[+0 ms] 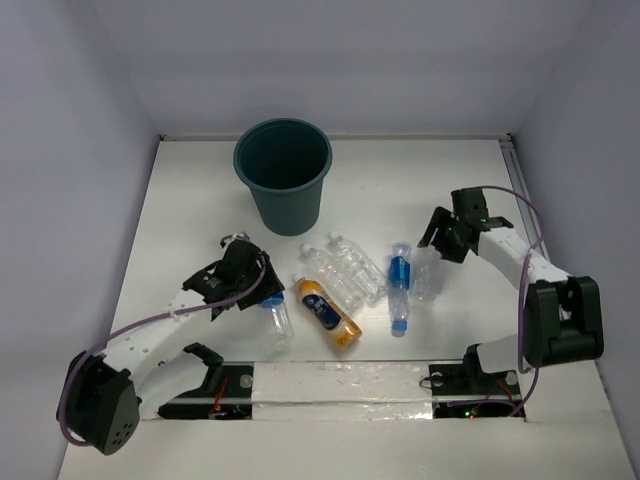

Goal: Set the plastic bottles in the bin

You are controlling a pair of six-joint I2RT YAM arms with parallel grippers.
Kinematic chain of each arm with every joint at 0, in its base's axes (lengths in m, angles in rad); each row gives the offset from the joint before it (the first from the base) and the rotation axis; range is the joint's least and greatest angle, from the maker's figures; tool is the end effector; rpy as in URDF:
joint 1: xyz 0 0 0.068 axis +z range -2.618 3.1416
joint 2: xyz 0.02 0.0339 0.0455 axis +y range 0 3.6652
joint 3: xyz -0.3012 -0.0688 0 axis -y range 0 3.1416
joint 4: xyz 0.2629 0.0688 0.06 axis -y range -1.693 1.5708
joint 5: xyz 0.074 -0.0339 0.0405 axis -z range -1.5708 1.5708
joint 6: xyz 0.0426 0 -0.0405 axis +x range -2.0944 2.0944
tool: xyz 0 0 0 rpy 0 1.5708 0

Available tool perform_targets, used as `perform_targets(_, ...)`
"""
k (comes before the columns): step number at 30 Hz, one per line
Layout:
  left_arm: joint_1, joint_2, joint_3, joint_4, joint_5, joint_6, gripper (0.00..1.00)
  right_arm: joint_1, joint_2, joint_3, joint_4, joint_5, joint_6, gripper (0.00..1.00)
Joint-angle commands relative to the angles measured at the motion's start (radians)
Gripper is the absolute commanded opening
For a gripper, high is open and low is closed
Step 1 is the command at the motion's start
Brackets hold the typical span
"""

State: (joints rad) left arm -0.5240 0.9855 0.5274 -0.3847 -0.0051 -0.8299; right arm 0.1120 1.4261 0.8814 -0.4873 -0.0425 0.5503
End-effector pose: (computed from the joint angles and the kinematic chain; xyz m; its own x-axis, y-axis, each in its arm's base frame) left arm 0.1677 -0.0966 0.2151 -0.8033 -0.3880 -0.4519 -0.1412 0.8611 -0.4884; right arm 0.2903 0.0345 0.2266 -0.7968 0.4362 -0.4183 0.3324 0.8944 0.2994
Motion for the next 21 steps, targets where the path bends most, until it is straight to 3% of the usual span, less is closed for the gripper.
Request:
perform_targets(1, -0.010, -0.091, 0.132, -0.118, -0.025, 0.032, 0.31, -0.005, -0.094, 0.005, -0.019, 0.039, -0.004, 0.56)
perform_targets(5, -0.010, -0.148, 0.296, -0.287, -0.050, 0.066, 0.31, -0.005, -0.205, -0.001, -0.049, 0.032, -0.007, 0.55)
perform_targets(9, -0.010, -0.095, 0.642, -0.327, -0.101, 0.109, 0.31, -0.005, -0.330, -0.004, -0.068, -0.032, -0.003, 0.55)
perform_targets(14, 0.001, 0.179, 1.111, -0.290, -0.231, 0.239, 0.31, -0.005, -0.459, 0.048, -0.071, -0.195, 0.020, 0.58)
perform_targets(21, 0.105, 0.537, 1.486, -0.174, -0.338, 0.334, 0.32, -0.005, -0.509, 0.181, -0.024, -0.321, 0.095, 0.58)
